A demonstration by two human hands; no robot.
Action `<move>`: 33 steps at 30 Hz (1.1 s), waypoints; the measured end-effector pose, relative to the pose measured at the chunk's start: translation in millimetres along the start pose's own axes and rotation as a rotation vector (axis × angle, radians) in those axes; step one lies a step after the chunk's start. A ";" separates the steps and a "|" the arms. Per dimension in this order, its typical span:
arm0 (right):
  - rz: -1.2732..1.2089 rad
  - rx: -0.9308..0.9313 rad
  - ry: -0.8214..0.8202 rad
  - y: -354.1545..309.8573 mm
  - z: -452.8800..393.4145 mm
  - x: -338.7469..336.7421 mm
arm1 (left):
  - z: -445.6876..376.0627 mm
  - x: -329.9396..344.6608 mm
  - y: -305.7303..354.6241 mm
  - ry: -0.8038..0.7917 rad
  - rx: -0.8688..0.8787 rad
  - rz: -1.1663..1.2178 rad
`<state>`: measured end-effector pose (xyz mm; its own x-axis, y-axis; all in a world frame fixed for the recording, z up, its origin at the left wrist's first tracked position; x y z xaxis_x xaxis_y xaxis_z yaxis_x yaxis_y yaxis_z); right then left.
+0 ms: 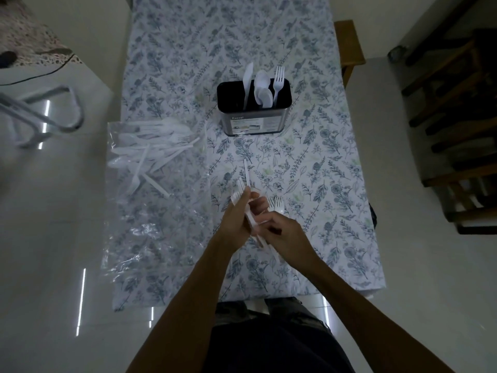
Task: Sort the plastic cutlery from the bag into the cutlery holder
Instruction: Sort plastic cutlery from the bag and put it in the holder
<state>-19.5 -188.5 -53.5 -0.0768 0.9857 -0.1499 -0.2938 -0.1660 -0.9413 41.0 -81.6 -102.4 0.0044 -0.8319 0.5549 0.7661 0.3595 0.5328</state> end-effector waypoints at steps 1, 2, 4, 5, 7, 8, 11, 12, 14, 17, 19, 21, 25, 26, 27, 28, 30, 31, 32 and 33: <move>0.041 -0.023 0.005 -2.2 -0.9 -0.6 | 1.7 -5.0 0.9 0.075 0.011 -0.003; 0.087 -0.035 0.045 -1.4 -1.9 -4.1 | 3.6 -12.8 2.6 0.176 0.029 -0.016; 0.186 0.008 0.222 12.0 -7.7 -22.1 | 8.7 -31.6 8.9 0.353 0.062 -0.059; 0.252 0.063 0.301 20.9 -10.8 -31.8 | 11.1 -40.3 11.8 0.416 0.061 -0.085; 0.392 0.183 0.330 38.1 -18.1 -40.1 | 13.5 -53.4 15.4 0.464 0.051 -0.111; 0.427 0.219 0.305 45.8 -22.4 -40.0 | 13.7 -56.0 16.4 0.461 0.049 -0.117; 0.420 0.276 0.273 53.6 -29.0 -38.2 | 14.1 -58.0 20.7 0.450 0.076 -0.109; 0.403 0.282 0.283 54.9 -28.2 -39.1 | 14.0 -58.0 20.5 0.452 0.072 -0.104; 0.381 0.287 0.323 52.9 -23.5 -44.7 | 11.6 -58.9 18.2 0.438 0.061 -0.109; 0.331 0.179 0.416 35.3 -13.5 -51.4 | 4.9 -51.1 12.8 0.317 0.054 -0.163; 0.264 0.078 0.322 12.9 -13.9 -37.5 | 2.5 -34.9 8.9 0.184 0.058 -0.226; 0.185 0.047 0.136 -4.2 -16.4 -10.9 | 1.7 -19.2 1.6 0.080 0.031 -0.269; 0.037 0.132 0.242 -0.6 -18.4 -9.1 | 0.8 -15.8 -2.7 0.166 0.074 -0.283; 0.085 0.147 0.316 7.2 -18.3 -20.3 | 1.0 -24.8 0.0 0.263 0.084 -0.243; 0.205 0.147 0.345 17.4 -18.9 -30.3 | 2.0 -36.2 3.3 0.375 0.082 -0.225; 0.339 0.153 0.316 26.5 -19.9 -35.8 | 3.2 -46.7 6.7 0.468 0.068 -0.235; 0.550 0.217 0.158 47.1 -19.7 -31.6 | 1.6 -58.8 10.6 0.532 0.005 -0.273; 0.606 0.233 0.106 54.9 -19.9 -28.7 | -0.6 -60.9 10.8 0.513 -0.024 -0.258; 0.623 0.222 0.100 57.0 -20.4 -27.4 | -2.8 -59.3 9.7 0.479 -0.042 -0.210; 0.617 0.196 0.132 54.5 -21.1 -28.4 | -4.7 -56.3 9.6 0.444 -0.047 -0.159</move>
<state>-13.3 -224.9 -106.9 -0.1728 0.7014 -0.6915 -0.4026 -0.6910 -0.6003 51.2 -33.3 -131.5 0.1510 -0.9791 0.1360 0.8080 0.2015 0.5536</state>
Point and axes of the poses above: each hand's wrist, its own z-axis away from the middle knuckle, its own x-axis out of the palm, y = z × x, the point moved 6 cm from there along -z, towards the middle knuckle, and after that the axes turned 8 degrees about -z, right-handed, at the moved point
